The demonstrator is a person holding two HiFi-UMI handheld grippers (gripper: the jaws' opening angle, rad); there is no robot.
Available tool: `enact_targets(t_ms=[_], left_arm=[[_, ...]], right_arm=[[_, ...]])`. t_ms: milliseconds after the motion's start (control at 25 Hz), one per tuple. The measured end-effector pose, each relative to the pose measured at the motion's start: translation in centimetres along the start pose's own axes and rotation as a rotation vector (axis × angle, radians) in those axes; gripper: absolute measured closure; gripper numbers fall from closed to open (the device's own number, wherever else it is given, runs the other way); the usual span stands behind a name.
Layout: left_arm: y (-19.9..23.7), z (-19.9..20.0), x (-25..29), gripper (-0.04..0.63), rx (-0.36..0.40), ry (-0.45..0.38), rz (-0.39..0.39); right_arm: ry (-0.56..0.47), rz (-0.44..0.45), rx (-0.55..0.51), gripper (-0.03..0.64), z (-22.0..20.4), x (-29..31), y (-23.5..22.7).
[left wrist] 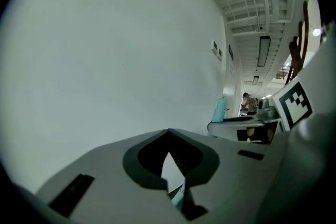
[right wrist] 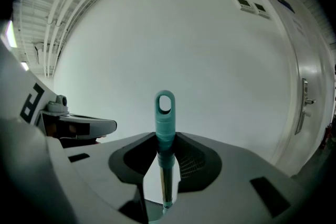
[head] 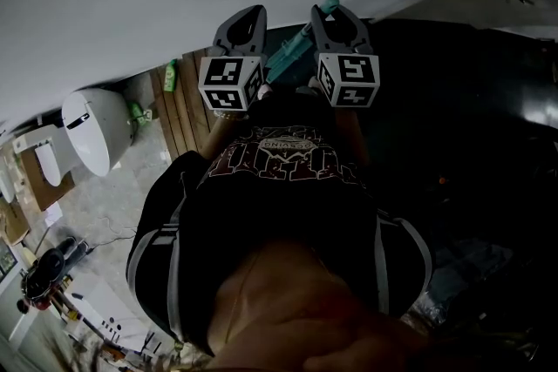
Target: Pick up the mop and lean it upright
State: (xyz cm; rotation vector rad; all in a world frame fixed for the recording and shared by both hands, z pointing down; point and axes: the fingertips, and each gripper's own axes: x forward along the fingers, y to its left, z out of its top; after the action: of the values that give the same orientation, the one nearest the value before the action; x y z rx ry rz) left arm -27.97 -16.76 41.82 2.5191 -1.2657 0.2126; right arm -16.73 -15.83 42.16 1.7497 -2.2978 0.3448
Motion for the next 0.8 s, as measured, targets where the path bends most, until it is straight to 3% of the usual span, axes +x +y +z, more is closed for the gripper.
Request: enact_targets(t_ms=[800], left_arm=[[-0.5,0.8,0.7,0.549,-0.004,-0.025,-0.017]], right_arm=[[-0.020,0.018,-0.045,0.499,2.7,-1.3,0.0]])
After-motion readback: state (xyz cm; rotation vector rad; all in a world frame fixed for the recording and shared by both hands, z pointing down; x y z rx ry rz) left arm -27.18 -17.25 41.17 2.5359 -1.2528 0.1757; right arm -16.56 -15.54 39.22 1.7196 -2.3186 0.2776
